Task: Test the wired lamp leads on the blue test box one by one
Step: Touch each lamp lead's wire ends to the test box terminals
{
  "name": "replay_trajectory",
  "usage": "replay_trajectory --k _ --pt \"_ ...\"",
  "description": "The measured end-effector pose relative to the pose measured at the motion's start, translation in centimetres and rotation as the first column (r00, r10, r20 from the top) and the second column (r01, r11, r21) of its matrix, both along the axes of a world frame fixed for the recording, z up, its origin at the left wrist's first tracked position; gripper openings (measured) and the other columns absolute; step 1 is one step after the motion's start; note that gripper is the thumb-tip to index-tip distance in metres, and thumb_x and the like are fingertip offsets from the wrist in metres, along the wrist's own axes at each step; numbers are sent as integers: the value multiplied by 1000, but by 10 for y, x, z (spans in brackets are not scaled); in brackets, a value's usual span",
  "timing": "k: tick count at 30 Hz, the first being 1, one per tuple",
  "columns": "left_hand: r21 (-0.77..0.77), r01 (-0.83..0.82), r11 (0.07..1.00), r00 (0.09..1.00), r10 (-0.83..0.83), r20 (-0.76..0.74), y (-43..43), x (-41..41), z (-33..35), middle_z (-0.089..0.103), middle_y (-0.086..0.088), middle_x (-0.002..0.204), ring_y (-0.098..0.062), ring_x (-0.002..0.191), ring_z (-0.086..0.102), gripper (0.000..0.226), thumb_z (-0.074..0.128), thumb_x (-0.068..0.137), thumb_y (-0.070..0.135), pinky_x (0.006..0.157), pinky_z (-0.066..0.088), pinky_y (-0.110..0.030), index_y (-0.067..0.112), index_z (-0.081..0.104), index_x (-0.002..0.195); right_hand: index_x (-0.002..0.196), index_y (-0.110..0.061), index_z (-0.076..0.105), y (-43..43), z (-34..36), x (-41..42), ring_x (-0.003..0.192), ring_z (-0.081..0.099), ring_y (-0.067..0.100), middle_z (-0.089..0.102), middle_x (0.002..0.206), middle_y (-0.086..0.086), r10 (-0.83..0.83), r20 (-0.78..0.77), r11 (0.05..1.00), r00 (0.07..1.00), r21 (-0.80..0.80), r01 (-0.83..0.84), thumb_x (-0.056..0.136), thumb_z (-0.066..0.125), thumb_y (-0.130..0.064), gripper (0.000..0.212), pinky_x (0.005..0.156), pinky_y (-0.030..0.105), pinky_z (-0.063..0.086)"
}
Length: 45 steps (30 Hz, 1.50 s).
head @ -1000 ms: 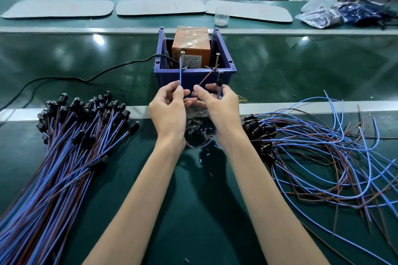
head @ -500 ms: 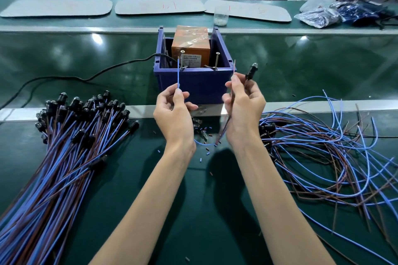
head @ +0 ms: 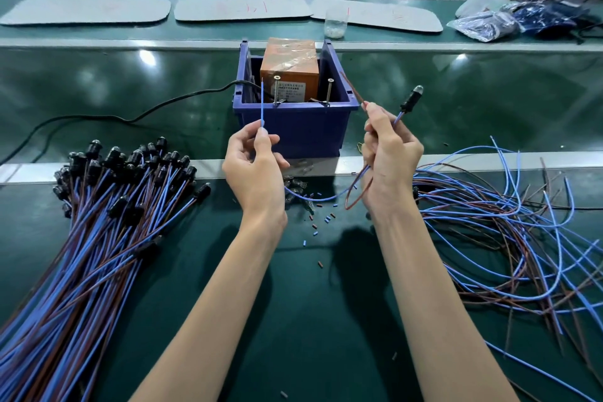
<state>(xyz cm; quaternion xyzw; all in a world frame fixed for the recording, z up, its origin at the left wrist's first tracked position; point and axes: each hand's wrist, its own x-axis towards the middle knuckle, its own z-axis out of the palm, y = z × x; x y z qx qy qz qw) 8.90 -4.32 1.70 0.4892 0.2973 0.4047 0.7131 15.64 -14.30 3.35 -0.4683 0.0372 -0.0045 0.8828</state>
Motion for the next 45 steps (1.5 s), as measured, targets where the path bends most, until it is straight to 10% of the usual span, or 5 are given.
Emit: replay_trajectory --k 16,45 --pt "293 97 951 976 -34 -214 24 -5 1 68 9 67 -5 40 55 16 57 94 17 54 44 -20 27 67 88 66 -25 69 10 -15 8 51 40 6 52 48 -18 -133 50 918 990 -370 142 87 66 -14 24 60 26 35" --pt "256 120 959 976 -66 -209 27 -12 4 62 15 55 -1 42 46 21 59 90 13 46 41 -14 27 70 79 66 -19 66 4 -4 4 53 34 7 42 42 -18 -19 31 946 999 -323 29 86 65 -7 23 56 21 29"
